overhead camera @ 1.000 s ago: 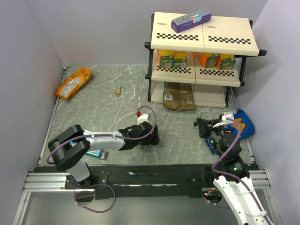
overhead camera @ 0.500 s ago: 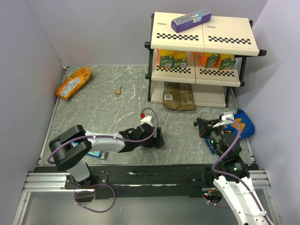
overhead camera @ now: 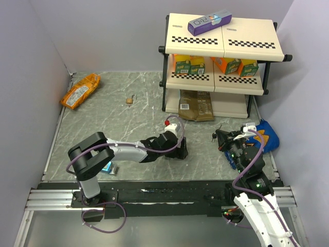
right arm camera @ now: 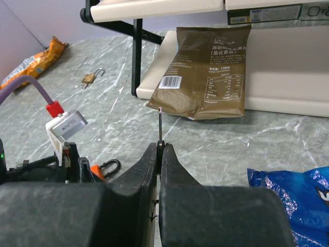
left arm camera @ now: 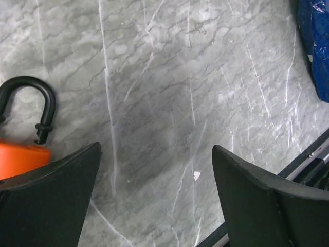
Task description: Unlock with the key
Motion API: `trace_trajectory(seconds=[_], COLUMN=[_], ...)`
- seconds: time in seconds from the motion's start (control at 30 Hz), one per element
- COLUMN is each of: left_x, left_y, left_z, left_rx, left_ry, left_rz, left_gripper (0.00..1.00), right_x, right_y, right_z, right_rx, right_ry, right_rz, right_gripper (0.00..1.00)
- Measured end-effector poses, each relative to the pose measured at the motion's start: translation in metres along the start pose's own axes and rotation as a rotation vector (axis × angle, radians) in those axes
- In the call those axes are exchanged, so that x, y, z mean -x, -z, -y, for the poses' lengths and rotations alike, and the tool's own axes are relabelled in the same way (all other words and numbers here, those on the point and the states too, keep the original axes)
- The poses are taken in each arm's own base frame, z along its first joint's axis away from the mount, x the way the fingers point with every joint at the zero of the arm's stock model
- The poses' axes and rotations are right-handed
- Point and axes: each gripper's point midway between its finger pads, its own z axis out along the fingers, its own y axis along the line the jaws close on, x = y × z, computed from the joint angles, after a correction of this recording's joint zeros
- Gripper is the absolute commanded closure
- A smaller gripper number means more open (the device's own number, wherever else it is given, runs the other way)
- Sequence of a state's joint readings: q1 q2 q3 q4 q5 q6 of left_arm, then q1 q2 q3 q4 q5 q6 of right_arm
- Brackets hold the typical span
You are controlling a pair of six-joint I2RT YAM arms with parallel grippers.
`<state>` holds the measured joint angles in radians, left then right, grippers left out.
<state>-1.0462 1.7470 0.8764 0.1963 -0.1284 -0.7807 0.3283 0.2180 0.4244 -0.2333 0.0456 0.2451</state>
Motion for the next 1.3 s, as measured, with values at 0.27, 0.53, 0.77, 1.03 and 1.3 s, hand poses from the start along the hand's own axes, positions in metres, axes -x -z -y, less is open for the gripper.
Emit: trace_trajectory(seconds=[0.27,0.53,0.77,1.03,1.3], left_x=[-0.002,-0.015,-0.032,-0.017,0.003], left_y=[0.007,0.048,0.06,0.037,0.013], left_z=[-0.005,-0.024,-0.045,-0.036,-0.031], left_rx=[0.024,0.054,0.107,0.111,0.114], left_ry=[-0.031,0.023,0.034,0.009,-0.026], left_rz=[-0.019,-0.035,-0.067,-0.039,-0.015], left_gripper=[0.06,0.05,0.02,0.02,0.02], right_x=[0.0,0.0,-0.001,-0.001,-0.001], right_y=[0.0,0.0,-0.001,-0.001,-0.001], right_z=[0.0,0.002,0.003,0.003,0.003], right_rx=[-0.001,-0.009,-0.016,-0.017,-0.017], right_ry=[0.0,0.001,0.001,0.001,0.001], right_rz=[0.0,-0.001,-0.006,-0.006,-0.006], right_gripper=[1.0,1.0,1.0,1.0,1.0])
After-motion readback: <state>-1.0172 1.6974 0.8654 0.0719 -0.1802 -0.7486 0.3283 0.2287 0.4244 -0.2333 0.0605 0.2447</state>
